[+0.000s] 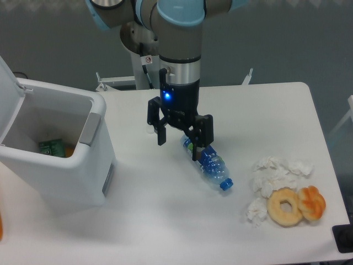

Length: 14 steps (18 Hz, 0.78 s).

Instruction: Close the trash can

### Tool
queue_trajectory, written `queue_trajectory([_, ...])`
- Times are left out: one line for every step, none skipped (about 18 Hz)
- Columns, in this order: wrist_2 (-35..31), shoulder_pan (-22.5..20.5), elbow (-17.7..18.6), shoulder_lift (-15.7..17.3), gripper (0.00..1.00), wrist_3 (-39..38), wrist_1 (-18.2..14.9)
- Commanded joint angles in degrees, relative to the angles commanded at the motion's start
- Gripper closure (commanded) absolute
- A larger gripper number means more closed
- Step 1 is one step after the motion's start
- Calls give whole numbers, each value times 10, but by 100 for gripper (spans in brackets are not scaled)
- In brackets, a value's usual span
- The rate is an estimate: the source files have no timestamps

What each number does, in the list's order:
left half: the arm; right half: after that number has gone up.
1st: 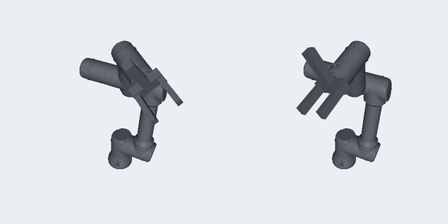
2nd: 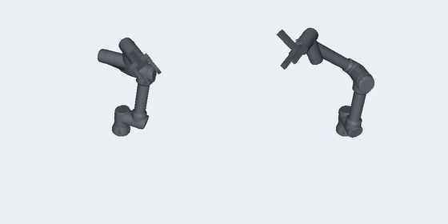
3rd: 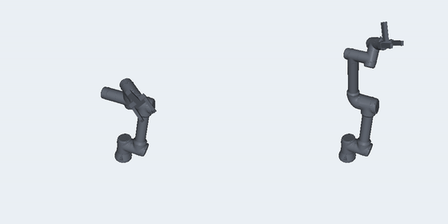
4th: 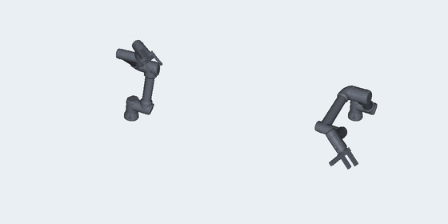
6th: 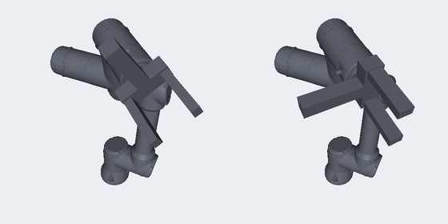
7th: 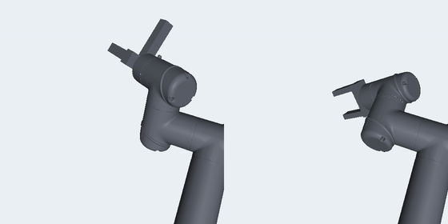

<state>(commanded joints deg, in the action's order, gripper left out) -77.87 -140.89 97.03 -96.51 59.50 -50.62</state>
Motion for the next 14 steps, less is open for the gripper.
queue_trajectory([-3, 0, 3, 1, 0, -2, -1])
queue_trajectory([-7, 0, 4, 3, 0, -9, -2])
queue_trajectory([-10, 1, 4, 4, 0, -23, -3])
queue_trajectory([-8, 1, 4, 5, 0, -45, -3])
queue_trajectory([-4, 1, 4, 6, 0, -70, -2])
queue_trajectory([0, 3, 4, 7, 0, -99, -2])
queue_trajectory([2, 4, 4, 12, 0, -137, -2])
queue_trajectory([2, 7, 4, 19, 0, -185, -2])
queue_trajectory([2, 7, 3, 22, 0, -232, 0])
queue_trajectory([7, 7, -1, 23, 0, -263, 1])
queue_trajectory([25, 7, -7, 23, 0, -278, 0])
queue_trajectory([51, 6, -11, 23, 0, -293, 0])
queue_trajectory([71, 5, -11, 25, 0, -317, 0])
queue_trajectory([82, 5, -16, 30, 0, -346, 0])
